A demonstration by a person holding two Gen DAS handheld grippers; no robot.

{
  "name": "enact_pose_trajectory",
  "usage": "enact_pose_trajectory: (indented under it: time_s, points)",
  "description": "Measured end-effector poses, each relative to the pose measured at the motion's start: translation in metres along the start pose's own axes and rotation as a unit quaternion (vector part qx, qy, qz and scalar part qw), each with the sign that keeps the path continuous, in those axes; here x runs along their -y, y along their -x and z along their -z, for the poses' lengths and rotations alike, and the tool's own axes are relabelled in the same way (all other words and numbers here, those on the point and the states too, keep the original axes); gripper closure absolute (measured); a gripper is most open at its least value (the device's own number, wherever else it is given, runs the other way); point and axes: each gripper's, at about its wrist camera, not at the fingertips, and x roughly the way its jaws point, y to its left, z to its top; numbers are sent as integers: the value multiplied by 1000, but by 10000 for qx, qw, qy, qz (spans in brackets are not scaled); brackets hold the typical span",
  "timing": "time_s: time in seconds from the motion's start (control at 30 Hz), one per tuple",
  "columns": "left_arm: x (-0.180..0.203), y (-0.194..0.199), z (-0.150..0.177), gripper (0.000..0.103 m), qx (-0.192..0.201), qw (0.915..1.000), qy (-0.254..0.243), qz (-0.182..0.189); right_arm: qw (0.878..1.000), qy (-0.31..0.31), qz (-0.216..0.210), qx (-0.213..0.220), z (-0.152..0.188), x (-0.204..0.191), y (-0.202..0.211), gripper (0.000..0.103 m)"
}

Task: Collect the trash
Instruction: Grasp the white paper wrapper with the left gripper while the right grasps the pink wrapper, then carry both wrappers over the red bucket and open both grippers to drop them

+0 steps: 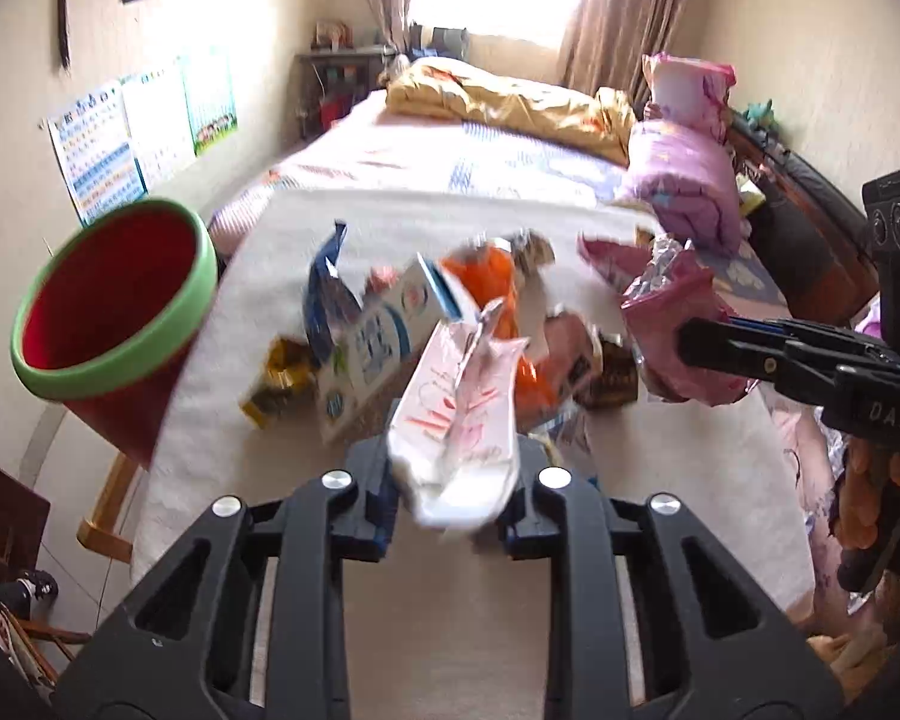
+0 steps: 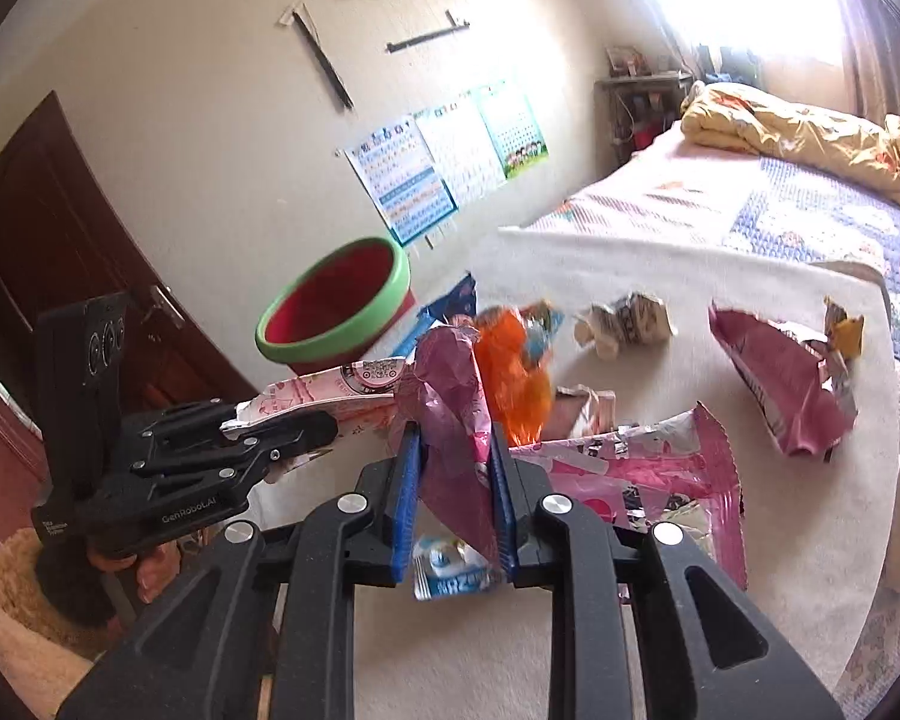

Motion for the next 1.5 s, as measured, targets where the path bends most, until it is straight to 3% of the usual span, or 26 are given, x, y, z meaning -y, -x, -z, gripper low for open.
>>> enact_pose_trajectory:
  time_s: [0.2, 0.47, 1.0, 1.5]
  points:
    - [-12, 22, -28, 80, 470, 9986, 199, -100, 9989, 167, -181, 405, -34, -20, 0, 82]
    - [-40, 36, -46, 80, 763, 9965, 296, -151, 9977, 180, -204, 617, -60, -47, -15, 82]
    - [-154, 22, -65, 80, 781, 9950, 478, -408, 9982, 61, 206, 553, -89, -107, -93, 81]
    - [-240, -6, -66, 80, 445, 9953, 665, -542, 9990, -280, -168, 293, -130, -143, -197, 79]
